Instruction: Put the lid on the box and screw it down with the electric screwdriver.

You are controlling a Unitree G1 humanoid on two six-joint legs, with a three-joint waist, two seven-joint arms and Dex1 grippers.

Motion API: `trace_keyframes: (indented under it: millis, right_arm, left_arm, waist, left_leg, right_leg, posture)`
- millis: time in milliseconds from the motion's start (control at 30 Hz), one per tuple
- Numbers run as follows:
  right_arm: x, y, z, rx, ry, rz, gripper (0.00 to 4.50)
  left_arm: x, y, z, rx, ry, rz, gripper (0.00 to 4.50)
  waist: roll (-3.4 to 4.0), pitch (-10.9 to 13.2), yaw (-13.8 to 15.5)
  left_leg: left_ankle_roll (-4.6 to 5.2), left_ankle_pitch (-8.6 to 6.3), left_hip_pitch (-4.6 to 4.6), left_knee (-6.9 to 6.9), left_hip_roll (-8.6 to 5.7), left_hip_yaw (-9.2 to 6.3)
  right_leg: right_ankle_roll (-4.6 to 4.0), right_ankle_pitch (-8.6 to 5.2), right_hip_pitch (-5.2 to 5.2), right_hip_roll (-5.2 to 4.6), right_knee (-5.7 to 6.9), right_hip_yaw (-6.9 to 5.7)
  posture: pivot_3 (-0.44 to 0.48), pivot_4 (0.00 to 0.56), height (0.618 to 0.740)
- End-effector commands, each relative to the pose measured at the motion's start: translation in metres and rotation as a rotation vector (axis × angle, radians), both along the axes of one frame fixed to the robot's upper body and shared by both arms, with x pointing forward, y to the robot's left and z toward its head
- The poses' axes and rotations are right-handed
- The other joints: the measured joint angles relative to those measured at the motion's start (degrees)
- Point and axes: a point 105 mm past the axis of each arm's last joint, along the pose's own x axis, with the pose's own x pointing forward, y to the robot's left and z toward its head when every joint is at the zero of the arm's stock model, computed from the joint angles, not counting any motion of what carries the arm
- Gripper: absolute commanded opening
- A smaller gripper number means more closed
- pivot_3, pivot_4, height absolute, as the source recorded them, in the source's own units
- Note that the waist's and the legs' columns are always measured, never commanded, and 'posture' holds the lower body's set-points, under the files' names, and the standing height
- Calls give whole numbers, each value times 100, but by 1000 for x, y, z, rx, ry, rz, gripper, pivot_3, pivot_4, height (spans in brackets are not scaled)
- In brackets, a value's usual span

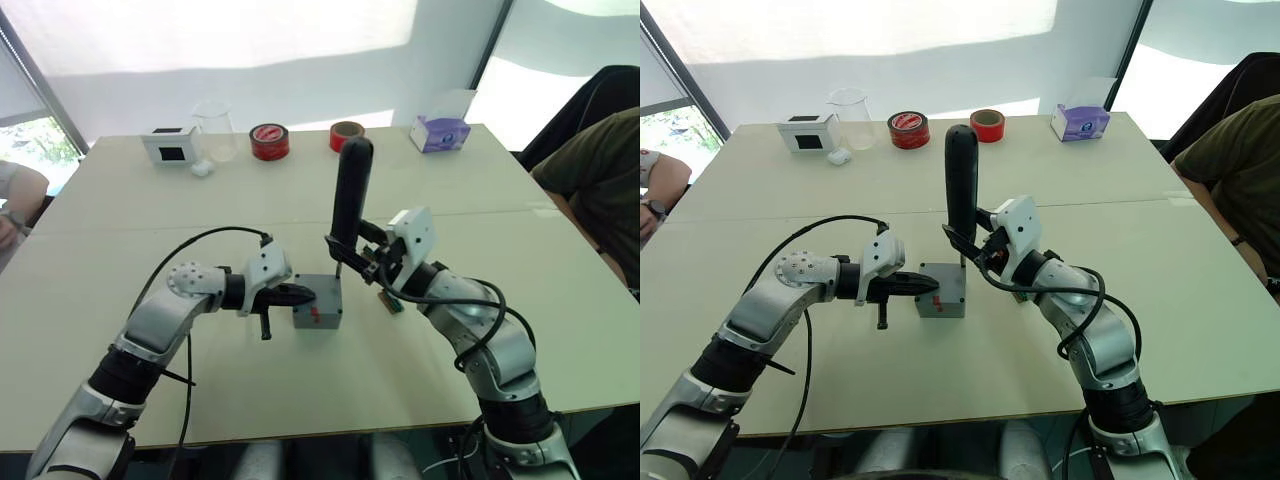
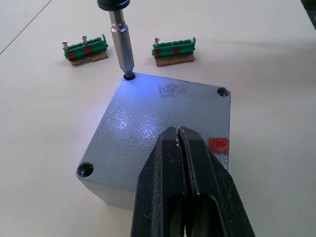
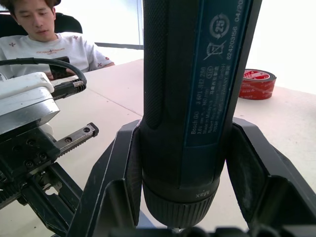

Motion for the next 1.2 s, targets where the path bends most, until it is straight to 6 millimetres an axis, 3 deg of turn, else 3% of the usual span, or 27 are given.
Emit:
trace_keyframes:
  millis: [33, 467, 700, 833, 900, 1067, 1200]
  right_arm:
    - [-4, -1, -61, -78, 248, 1, 1830]
    - [-5, -3, -63, -96, 233, 3, 1830]
    - [-3, -8, -51, -94, 192, -7, 1830]
    - [-1, -14, -1, -8, 51, 3, 1830]
    - [2, -23, 44, 63, -45, 4, 1830]
    - [-4, -31, 83, 47, -120, 29, 1830]
    - [-4, -46, 120, 142, -118, 12, 1830]
  left_arm:
    - [-1, 9, -22, 73, 64, 34, 0]
    - [-6, 8, -24, 73, 70, 32, 0]
    - [-8, 8, -25, 76, 72, 29, 0]
    - [-9, 8, -25, 62, 90, 26, 0]
    - [-6, 9, -25, 63, 84, 27, 0]
    - [-6, 9, -24, 37, 91, 29, 0]
    - [-6, 12, -21, 3, 107, 43, 0]
  waist:
    - [-2, -7, 0]
    - [0, -24, -2]
    - [3, -22, -2]
    - [17, -6, 3]
    - [37, 13, 4]
    - [64, 60, 41]
    - [84, 78, 11]
  left_leg:
    - [0, 0, 0, -1, 1, 0]
    - [-4, -6, -1, -12, 5, -2]
    - [-8, -11, -2, -22, 7, -4]
    - [-11, -13, -15, -24, 7, -6]
    - [-11, -13, -36, -24, 7, -6]
    - [-10, -10, -122, -2, 6, -6]
    - [-15, -6, -186, 5, 5, -5]
  right_leg:
    - [0, 0, 0, -1, -2, 2]
    - [-24, -14, -2, -15, -10, 3]
    - [-29, -18, -5, -17, -18, 3]
    - [-29, -18, -15, -19, -25, 3]
    - [-29, -18, -28, -18, -39, 1]
    - [-35, -8, -106, -18, -31, -3]
    - [-34, -2, -151, -17, -12, -4]
  posture:
    - [0, 150, 740]
    - [0, 150, 740]
    - [0, 150, 740]
    - [0, 150, 740]
    - [0, 150, 740]
    - [0, 150, 740]
    - [0, 150, 740]
